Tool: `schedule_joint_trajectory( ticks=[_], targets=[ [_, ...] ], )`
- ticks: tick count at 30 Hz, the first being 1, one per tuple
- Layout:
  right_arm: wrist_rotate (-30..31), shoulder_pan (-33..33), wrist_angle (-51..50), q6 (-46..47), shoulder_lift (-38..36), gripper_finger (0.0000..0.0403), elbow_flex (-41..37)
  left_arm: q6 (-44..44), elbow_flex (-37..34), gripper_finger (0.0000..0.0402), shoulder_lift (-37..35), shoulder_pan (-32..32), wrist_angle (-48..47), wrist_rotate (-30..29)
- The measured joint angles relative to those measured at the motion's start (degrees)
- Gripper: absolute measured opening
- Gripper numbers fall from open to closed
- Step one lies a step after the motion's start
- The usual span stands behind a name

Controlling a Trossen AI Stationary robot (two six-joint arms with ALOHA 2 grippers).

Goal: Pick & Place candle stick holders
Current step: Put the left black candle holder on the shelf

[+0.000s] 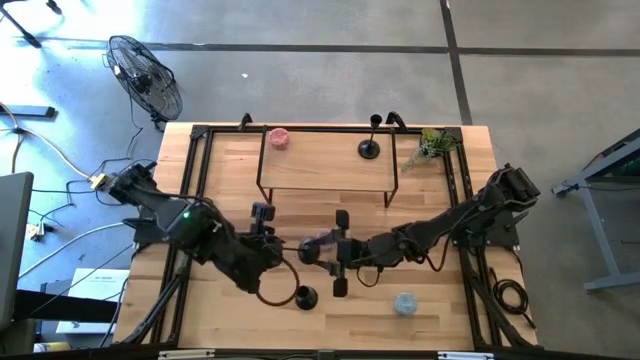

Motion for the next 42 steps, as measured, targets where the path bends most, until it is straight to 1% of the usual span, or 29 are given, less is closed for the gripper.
schedule_joint_trajectory(
  ticks=[5,8,15,19,23,25,27,30,33,34,37,38,40,42],
  targets=[
    [1.7,-0.3,-1.8,0.1,0.0,0.0154,0.0,6.0,0.0,0.0103,0.0,0.3,6.0,1.0],
    [2.3,-0.4,-3.0,1.3,0.0,0.0154,0.0,7.5,0.0,0.0103,0.0,0.2,7.7,1.8],
    [0.8,-0.4,-3.1,2.9,0.0,0.0153,0.0,9.5,0.0,0.0103,0.0,0.3,9.8,1.7],
    [-3.1,-0.4,-3.1,3.5,0.0,0.0153,0.0,9.6,0.0,0.0103,0.0,0.3,9.9,1.7],
    [-3.2,-0.3,-3.3,4.1,0.3,0.0153,0.0,9.6,0.0,0.0103,0.0,0.3,9.9,1.6],
    [-3.0,-1.3,-1.2,3.9,1.4,0.0153,0.0,9.6,0.0,0.0103,0.0,0.5,9.8,1.6],
    [-4.8,-3.4,0.4,3.5,3.5,0.0153,0.7,9.6,0.0,0.0103,0.0,1.0,9.7,1.7],
    [-8.2,-6.4,-0.1,4.0,7.7,0.0153,4.3,9.4,0.0,0.0103,0.0,2.0,9.5,1.7],
    [-11.0,-7.6,-1.1,0.7,12.2,0.0153,10.4,9.4,0.0,0.0103,0.0,2.8,9.5,3.0],
    [-11.1,-7.6,-2.9,-0.3,13.5,0.0153,12.8,9.5,0.0,0.0103,0.0,3.0,9.5,3.3],
    [-7.9,-7.3,-12.3,0.0,16.6,0.0149,21.0,9.4,0.0,0.0103,0.1,3.5,8.5,5.1],
    [-7.4,-7.1,-15.9,0.0,17.4,0.0142,23.5,9.4,0.0,0.0103,0.1,3.4,7.9,5.2],
    [-6.7,-6.4,-21.2,-0.1,18.4,0.0116,27.5,9.5,0.0,0.0103,0.0,3.4,7.5,6.0],
    [-5.1,-5.4,-24.1,-0.4,18.9,0.007,29.7,9.6,0.0,0.0103,0.0,3.3,7.2,6.4]
  ],
)
